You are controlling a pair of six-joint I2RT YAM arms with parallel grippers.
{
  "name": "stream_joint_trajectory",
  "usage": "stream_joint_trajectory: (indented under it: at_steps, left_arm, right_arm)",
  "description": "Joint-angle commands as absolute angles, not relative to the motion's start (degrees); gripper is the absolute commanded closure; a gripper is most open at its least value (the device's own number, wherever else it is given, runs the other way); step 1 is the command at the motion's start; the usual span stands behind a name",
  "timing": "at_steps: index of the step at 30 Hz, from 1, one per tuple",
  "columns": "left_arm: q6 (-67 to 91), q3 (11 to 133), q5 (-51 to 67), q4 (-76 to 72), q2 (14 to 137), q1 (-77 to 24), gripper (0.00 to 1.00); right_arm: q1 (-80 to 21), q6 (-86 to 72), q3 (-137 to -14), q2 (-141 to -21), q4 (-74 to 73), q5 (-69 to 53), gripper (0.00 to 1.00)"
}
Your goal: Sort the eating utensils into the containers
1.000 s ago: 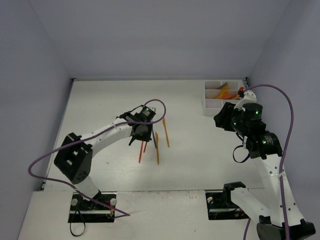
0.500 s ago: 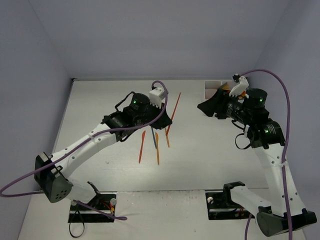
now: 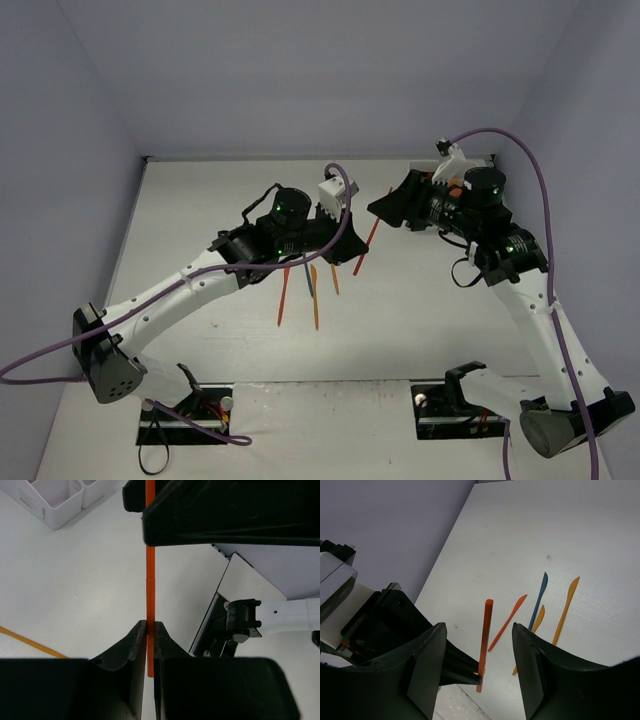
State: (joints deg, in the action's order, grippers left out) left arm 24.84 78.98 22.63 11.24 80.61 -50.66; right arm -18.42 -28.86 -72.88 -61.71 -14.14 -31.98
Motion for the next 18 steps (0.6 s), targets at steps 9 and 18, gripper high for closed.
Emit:
stream_joint_trajectory:
  at_steps: [9,18]
  left_arm:
    - [22.90,83.58,22.77,8.42,80.95,-51.68,1.00]
    - [22.90,80.39,14.78,11.02,78.57,-51.29,0.30]
  right_arm:
    - [-19.16,-28.42,-75.41,-62.63,-8.17,-29.91,1.00]
    - [-18.67,-25.28,-75.81,-63.34,-8.26,-22.46,1.00]
